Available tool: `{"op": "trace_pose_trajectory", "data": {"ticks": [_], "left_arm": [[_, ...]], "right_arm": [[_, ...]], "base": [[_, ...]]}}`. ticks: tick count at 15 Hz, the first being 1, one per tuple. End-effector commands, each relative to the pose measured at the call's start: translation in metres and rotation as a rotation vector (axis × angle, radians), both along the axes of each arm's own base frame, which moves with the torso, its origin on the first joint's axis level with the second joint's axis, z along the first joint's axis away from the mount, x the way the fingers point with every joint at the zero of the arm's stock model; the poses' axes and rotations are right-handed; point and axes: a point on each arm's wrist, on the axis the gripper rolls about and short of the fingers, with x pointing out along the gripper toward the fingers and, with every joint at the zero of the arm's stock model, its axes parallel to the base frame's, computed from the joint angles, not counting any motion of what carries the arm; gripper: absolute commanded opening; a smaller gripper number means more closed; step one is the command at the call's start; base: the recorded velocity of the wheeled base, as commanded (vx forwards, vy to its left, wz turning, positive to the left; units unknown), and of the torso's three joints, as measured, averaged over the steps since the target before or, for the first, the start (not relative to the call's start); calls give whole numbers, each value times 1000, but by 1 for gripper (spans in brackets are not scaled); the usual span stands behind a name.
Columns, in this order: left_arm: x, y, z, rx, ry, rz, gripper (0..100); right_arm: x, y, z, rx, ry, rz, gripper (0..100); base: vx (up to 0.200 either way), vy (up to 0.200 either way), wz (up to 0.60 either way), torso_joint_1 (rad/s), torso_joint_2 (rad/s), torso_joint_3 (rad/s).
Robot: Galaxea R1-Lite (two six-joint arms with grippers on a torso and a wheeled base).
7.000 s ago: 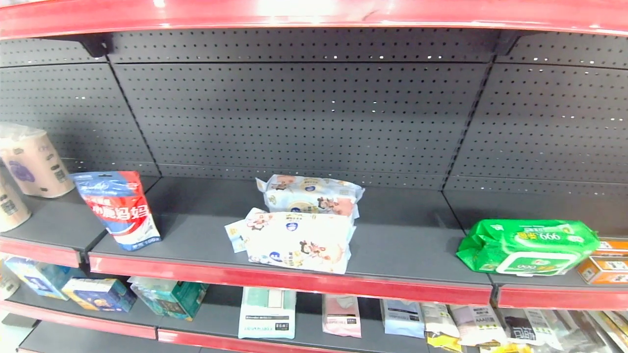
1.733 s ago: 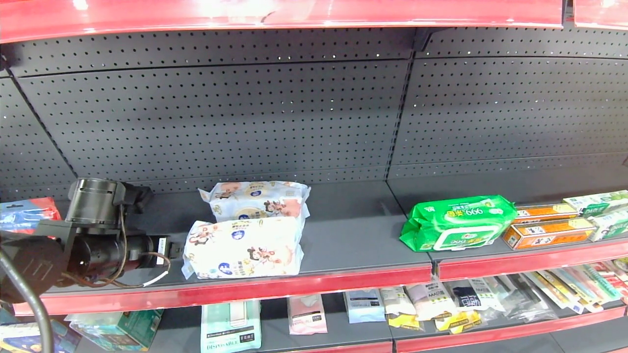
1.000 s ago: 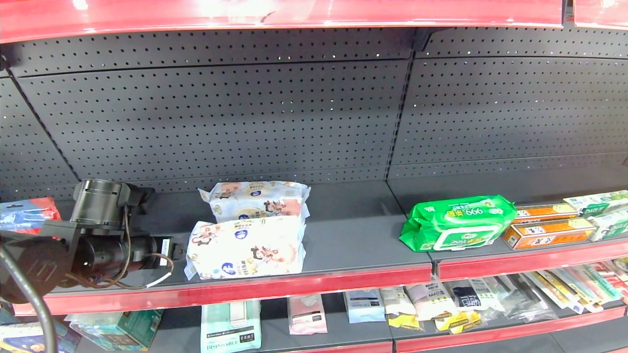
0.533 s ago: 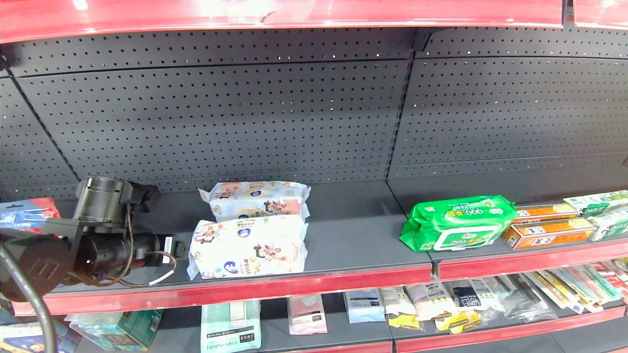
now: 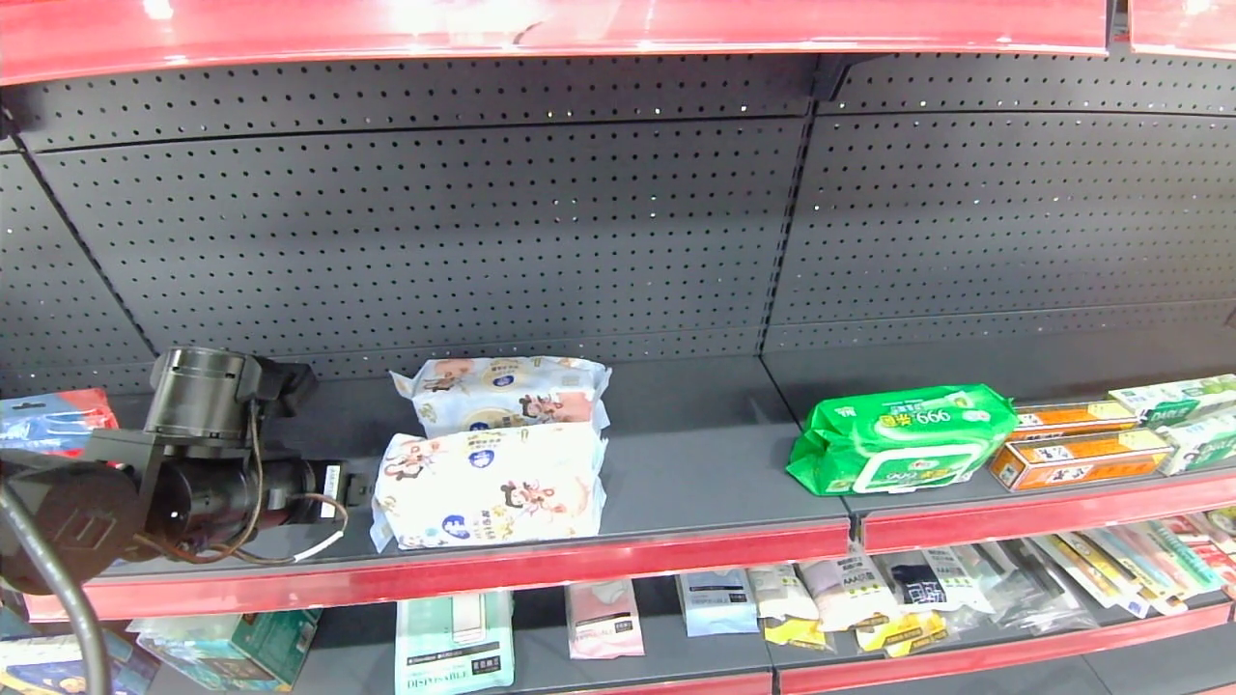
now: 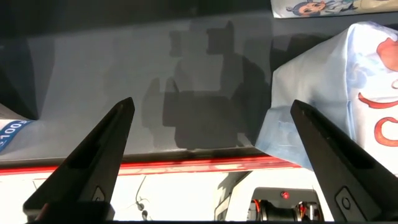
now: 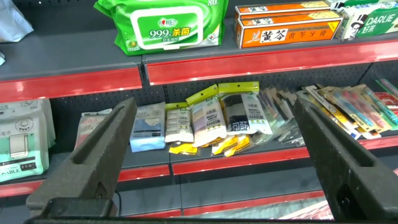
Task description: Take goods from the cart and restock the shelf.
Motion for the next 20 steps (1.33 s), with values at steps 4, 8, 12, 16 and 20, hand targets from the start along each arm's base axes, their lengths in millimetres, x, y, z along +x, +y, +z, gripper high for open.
{"op": "trace_pose_trajectory", "data": {"ticks": [4,8,12,16,20], "left_arm": [[-7,12,15,1,-64,31,100],[-68,41,59,56,-230,12,100],[-198,31,65,20,-574,-232,100],[-257,26,29,-51,-684,-312,100],[-284,24,-27,-149,-760,-319,100]], "right_arm": [[0,0,0,0,2,0,100],[0,0,0,0,0,0,100],[0,0,0,0,0,0,100],[0,0,0,0,0,0,100],[0,0,0,1,0,0,100]], "base": [[0,0,0,0,0,0],[0,0,0,0,0,0],[0,0,0,0,0,0],[0,0,0,0,0,0],[0,0,0,0,0,0]]}}
